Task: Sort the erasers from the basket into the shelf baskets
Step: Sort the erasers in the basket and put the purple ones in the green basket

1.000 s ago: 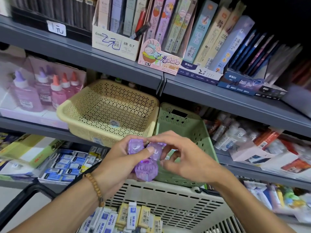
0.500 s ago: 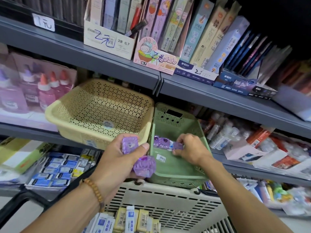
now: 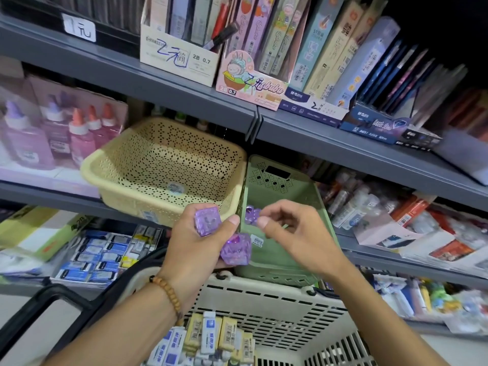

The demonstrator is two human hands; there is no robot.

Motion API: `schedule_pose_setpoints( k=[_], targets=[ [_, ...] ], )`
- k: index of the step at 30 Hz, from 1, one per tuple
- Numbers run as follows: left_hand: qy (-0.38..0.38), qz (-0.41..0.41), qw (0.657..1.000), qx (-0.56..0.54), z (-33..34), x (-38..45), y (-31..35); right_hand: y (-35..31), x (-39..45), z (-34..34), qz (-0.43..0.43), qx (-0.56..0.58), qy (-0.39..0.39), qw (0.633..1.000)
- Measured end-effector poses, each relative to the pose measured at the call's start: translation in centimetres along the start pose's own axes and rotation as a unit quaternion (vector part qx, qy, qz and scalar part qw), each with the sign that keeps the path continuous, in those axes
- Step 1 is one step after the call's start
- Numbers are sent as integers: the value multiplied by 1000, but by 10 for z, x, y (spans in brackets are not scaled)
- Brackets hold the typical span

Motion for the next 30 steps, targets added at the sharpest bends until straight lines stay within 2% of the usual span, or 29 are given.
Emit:
schedule_pose_setpoints(
  k=[3, 8, 12, 15, 17, 19, 24, 27, 30],
  targets=[
    [12, 13, 1000, 3, 2, -4, 4, -22, -22, 25, -16, 14, -60, 998],
    [-20, 11, 1000, 1, 9, -8, 3, -27, -29, 23, -41, -100, -41, 993],
    [-68, -10, 997, 29, 17, -8, 0, -23, -29, 14, -43, -105, -89, 989],
    [-50, -38, 996, 62, 11, -4, -3, 2, -13, -23, 24, -137, -32, 990],
    [-40, -49, 995, 74, 7, -3, -3, 26, 2, -47, 71, -240, -1, 968],
    [-55, -53, 993, 90, 7, -3, -4, 46, 14, -55, 101, -336, -10, 936],
    [-82, -39, 989, 114, 9, -5, 1, 83, 37, -47, 151, -459, -51, 874],
    [-77, -35, 988, 127, 6, -3, 2, 95, 47, -41, 161, -477, -54, 862],
    [-80, -25, 987, 140, 6, -2, 2, 103, 54, -34, 168, -455, -66, 872]
  ],
)
Point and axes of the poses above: each hand's wrist, its own x-axis towards the middle knuckle, its own z-axis out of the palm, y = z × x, the point moved 8 cm from there along x, towards the middle knuckle, and after that the axes turned 2 degrees about x, right-handed, at the moved point
